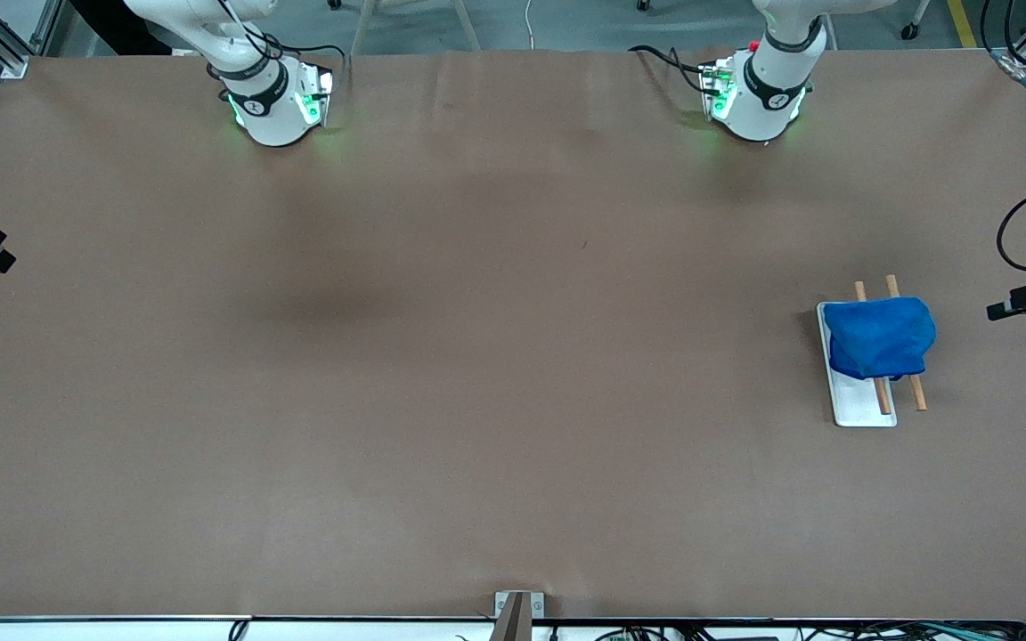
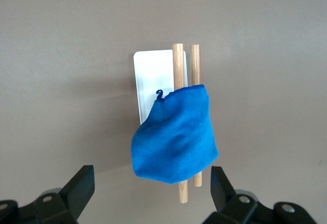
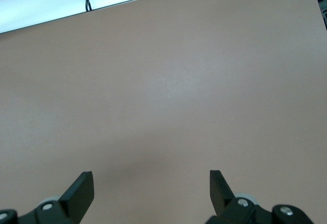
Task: Right arm passes towel to left arm to hang
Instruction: 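Open the left gripper to release the towel on the dowels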
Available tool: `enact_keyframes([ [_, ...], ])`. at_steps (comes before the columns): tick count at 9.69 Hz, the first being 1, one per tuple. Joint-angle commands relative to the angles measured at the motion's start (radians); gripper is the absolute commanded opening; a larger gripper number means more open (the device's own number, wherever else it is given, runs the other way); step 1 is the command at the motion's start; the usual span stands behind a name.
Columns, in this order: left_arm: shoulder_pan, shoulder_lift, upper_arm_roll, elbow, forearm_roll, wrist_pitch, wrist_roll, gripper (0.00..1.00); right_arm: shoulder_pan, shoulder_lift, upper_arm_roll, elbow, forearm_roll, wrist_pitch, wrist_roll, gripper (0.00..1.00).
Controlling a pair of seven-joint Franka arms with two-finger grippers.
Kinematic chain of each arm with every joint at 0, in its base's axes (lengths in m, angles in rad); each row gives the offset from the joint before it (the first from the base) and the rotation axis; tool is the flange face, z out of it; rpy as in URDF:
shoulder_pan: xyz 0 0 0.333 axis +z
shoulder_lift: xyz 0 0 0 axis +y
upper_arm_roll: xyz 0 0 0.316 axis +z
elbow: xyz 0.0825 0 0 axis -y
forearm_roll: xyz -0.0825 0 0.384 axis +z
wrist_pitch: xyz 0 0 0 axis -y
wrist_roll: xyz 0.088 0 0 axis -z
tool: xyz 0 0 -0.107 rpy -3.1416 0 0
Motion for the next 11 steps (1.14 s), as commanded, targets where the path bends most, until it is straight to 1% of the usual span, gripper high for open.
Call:
enact_keyframes([
  [1,-0.005,-0.019,0.006,0.004,0.062,0.016,0.011,1.0,-0.001,0.005,0.003,0.015,0.005,-0.002,-0.001,1.0],
  [2,-0.007,-0.048,0.004,0.0,0.063,0.016,0.008,1.0,-0.002,0.005,0.004,0.015,0.005,-0.004,-0.001,1.0],
  [3,-0.014,-0.074,-0.003,-0.002,0.066,0.016,-0.037,1.0,-0.008,0.005,0.004,0.011,0.005,-0.004,-0.009,1.0],
  [4,-0.017,-0.1,-0.035,-0.005,0.076,0.017,-0.091,1.0,-0.011,0.005,0.004,0.011,0.005,-0.004,-0.011,1.0],
  [5,-0.017,-0.142,-0.075,-0.013,0.149,0.02,-0.134,1.0,-0.011,0.004,0.004,0.011,0.004,-0.007,-0.011,1.0],
  [6,-0.014,-0.194,-0.133,-0.049,0.201,0.043,-0.177,1.0,-0.011,0.004,0.004,0.013,0.002,-0.007,-0.014,1.0],
  [7,-0.014,-0.25,-0.175,-0.106,0.241,0.08,-0.221,1.0,-0.007,0.004,0.004,0.014,-0.004,-0.007,-0.015,1.0],
  [9,-0.011,-0.373,-0.288,-0.238,0.338,0.157,-0.364,1.0,-0.001,0.004,0.004,0.019,-0.009,-0.005,-0.015,1.0],
  [11,-0.008,-0.455,-0.391,-0.313,0.387,0.165,-0.534,1.0,0.01,0.004,0.004,0.019,-0.01,-0.005,-0.014,1.0],
])
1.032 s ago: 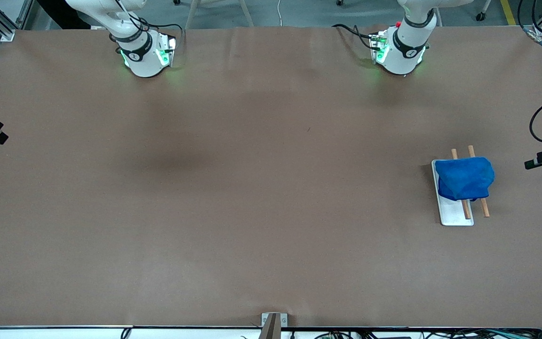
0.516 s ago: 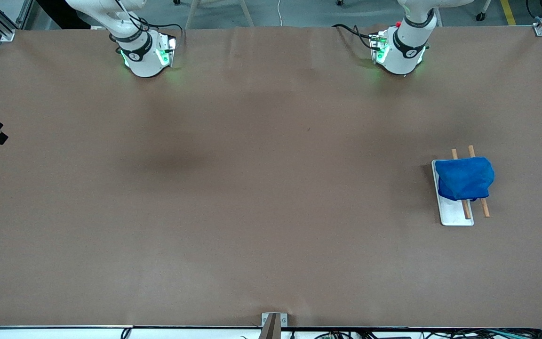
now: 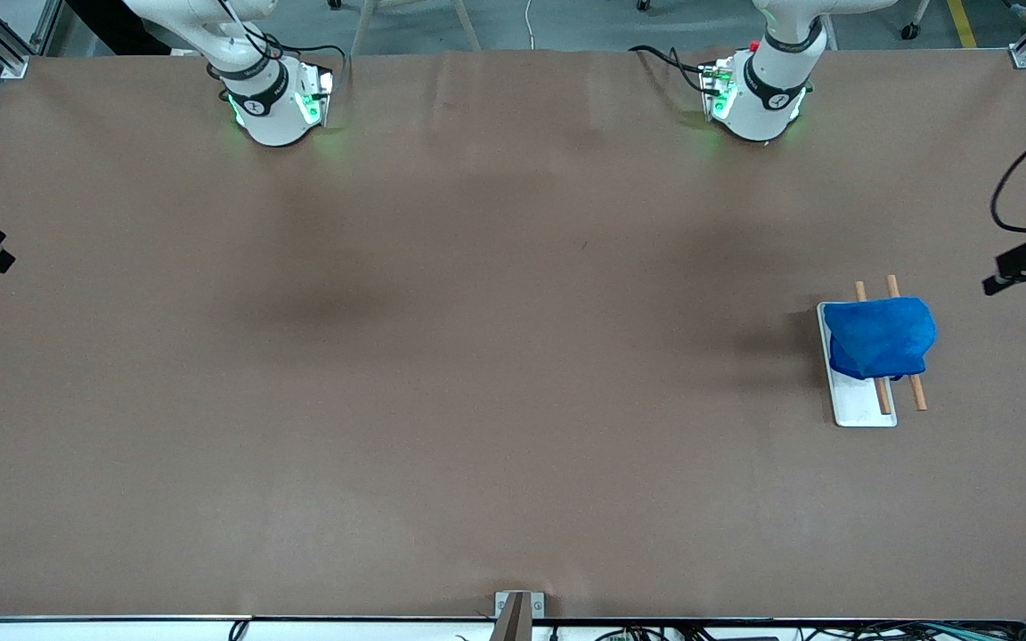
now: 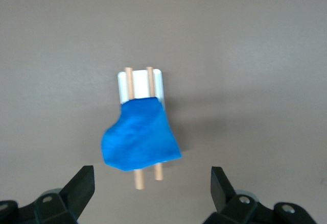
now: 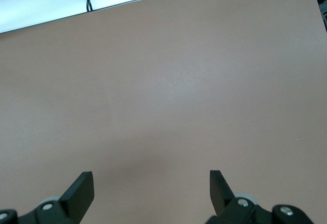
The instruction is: Right arm passes towel to left arm to hang
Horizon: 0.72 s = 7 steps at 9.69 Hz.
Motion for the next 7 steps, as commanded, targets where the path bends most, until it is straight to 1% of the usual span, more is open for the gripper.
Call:
enact_keyframes([
  [1,0.004,-0.095,-0.096,-0.135,0.052,0.039,-0.142,1.0,0.015,0.003,0.001,0.015,-0.009,-0.005,-0.005,1.0],
  [2,0.004,-0.111,-0.143,-0.136,0.052,0.035,-0.205,1.0,0.015,0.003,0.001,0.013,-0.009,-0.007,-0.004,1.0],
  [3,0.004,-0.112,-0.168,-0.129,0.054,0.032,-0.25,1.0,0.018,0.003,0.001,0.013,-0.009,-0.007,0.001,1.0],
  [5,-0.002,-0.108,-0.179,-0.091,0.054,0.025,-0.255,1.0,0.018,0.003,0.001,0.013,-0.009,-0.007,0.001,1.0],
  [6,-0.005,-0.093,-0.179,-0.03,0.054,-0.011,-0.253,1.0,0.018,0.003,0.001,0.013,-0.009,-0.007,0.001,1.0],
  [7,-0.007,-0.055,-0.179,0.069,0.056,-0.096,-0.256,1.0,0.018,0.003,0.001,0.013,-0.009,-0.007,0.001,1.0],
])
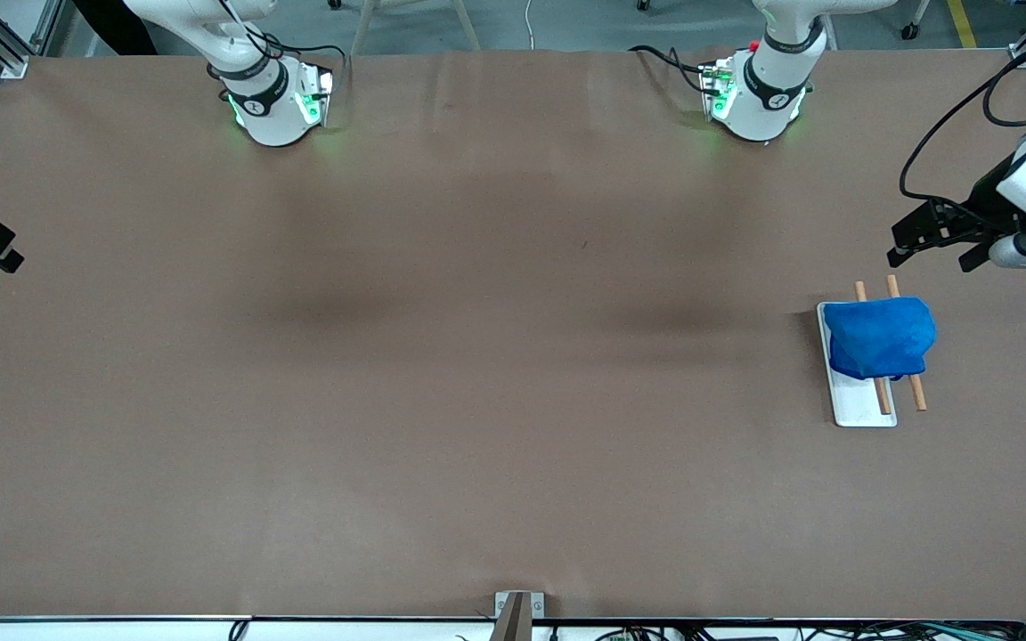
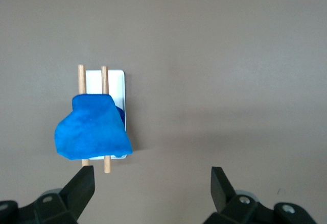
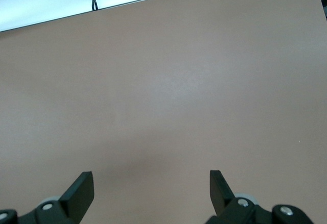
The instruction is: Right arm passes towel to left arm to hang
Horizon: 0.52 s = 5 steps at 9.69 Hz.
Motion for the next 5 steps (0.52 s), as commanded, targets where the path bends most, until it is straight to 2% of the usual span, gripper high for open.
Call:
enact_keyframes([
  [1,-0.004,0.092,0.001,0.183,0.028,-0.151,-0.009,1.0,0.005,0.003,-0.001,0.012,-0.009,-0.007,0.001,1.0],
  [2,-0.004,0.109,0.002,0.246,0.03,-0.195,-0.009,1.0,0.003,0.003,-0.001,0.012,-0.009,-0.007,-0.001,1.0],
  [5,-0.005,0.109,-0.008,0.318,0.082,-0.25,-0.009,1.0,0.008,0.003,-0.003,0.012,-0.009,-0.005,0.007,1.0],
])
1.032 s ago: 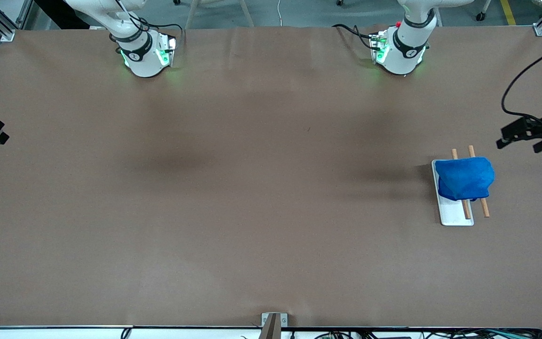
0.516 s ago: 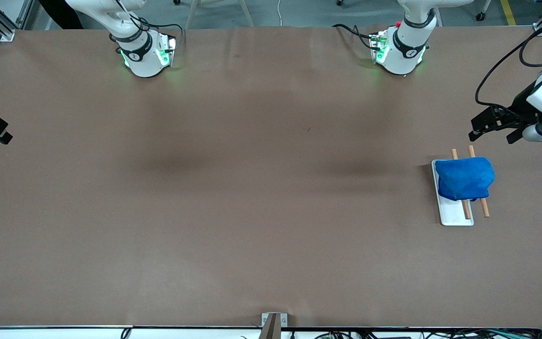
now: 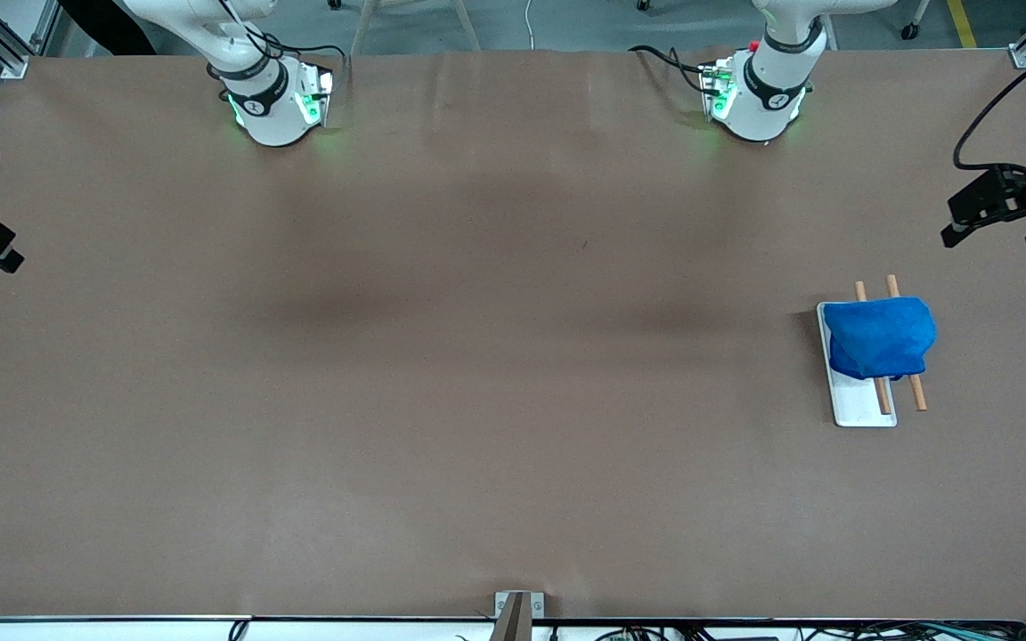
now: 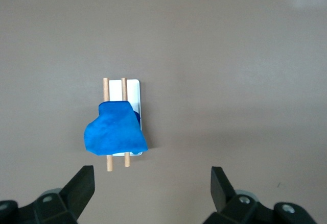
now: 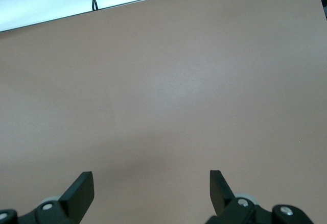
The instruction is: Right arm passes towel to left arm to hang
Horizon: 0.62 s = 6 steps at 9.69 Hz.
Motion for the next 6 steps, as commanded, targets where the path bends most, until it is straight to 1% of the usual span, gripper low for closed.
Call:
enact_keyframes([
  [1,0.0,0.023,-0.009,0.026,0.018,-0.068,-0.018,1.0,0.007,0.003,-0.003,0.01,-0.008,-0.007,0.005,1.0],
  [2,0.001,0.015,-0.011,0.012,0.013,-0.111,-0.075,1.0,0.01,0.001,-0.003,0.01,-0.008,-0.007,0.005,1.0],
  [6,0.001,0.029,-0.011,0.004,-0.019,-0.108,-0.076,1.0,0.003,0.001,-0.003,0.009,-0.008,-0.007,0.004,1.0],
])
